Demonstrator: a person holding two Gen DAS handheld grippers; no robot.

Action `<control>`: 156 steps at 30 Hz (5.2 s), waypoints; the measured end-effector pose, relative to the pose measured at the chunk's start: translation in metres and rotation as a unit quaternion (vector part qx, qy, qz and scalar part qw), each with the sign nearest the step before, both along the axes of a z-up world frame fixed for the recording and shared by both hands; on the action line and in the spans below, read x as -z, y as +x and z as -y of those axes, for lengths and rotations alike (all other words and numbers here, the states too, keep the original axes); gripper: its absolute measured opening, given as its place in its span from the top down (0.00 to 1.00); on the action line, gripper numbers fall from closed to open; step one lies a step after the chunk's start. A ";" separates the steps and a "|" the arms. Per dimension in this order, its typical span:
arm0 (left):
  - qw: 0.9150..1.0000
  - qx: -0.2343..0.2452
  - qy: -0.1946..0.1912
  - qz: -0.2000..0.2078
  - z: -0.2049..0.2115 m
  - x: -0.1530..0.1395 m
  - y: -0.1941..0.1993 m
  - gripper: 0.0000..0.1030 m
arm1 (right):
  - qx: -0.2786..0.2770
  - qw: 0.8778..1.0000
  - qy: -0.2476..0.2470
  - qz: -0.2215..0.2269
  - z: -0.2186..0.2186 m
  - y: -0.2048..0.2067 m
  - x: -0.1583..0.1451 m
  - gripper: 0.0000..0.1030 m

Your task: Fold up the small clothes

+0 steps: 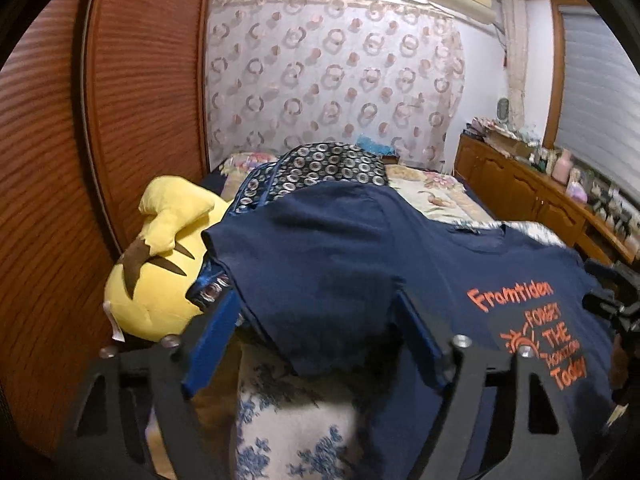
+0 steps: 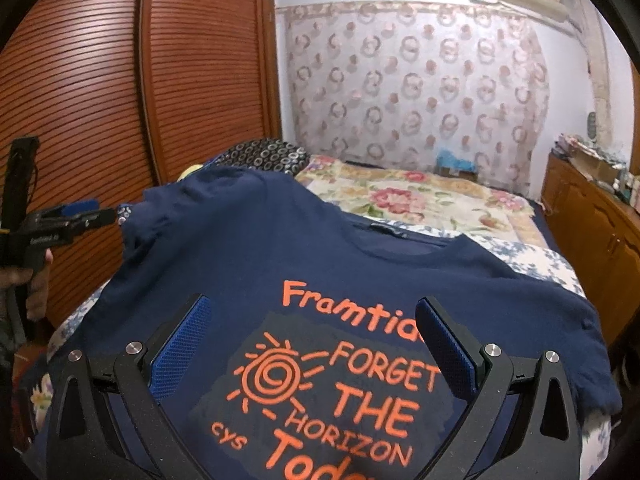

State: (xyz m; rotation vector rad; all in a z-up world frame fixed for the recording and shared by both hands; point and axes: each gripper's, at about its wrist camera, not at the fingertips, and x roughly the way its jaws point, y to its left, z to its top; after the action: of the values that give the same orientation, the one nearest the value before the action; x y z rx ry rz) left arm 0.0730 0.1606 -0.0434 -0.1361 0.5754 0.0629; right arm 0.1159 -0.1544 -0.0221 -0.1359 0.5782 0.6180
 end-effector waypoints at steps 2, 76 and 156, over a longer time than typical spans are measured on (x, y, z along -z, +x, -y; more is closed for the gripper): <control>1.000 -0.005 -0.012 -0.010 -0.010 0.003 0.010 0.40 | -0.009 1.000 0.000 -0.010 -0.007 0.009 0.002 0.00; 0.998 0.012 -0.015 -0.055 -0.008 -0.009 0.045 0.47 | -0.192 0.969 0.012 -0.154 -0.157 0.158 0.027 0.45; 0.965 0.212 0.061 -0.145 0.211 0.061 0.124 0.47 | 0.187 0.978 -0.067 -0.057 0.227 0.079 0.029 0.34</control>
State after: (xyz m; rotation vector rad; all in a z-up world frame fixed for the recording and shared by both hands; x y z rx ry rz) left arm 0.1969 -0.0500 -0.1040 0.1201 0.8802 -0.3019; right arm 0.1952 -0.3809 -0.0514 -0.1152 0.7351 0.2205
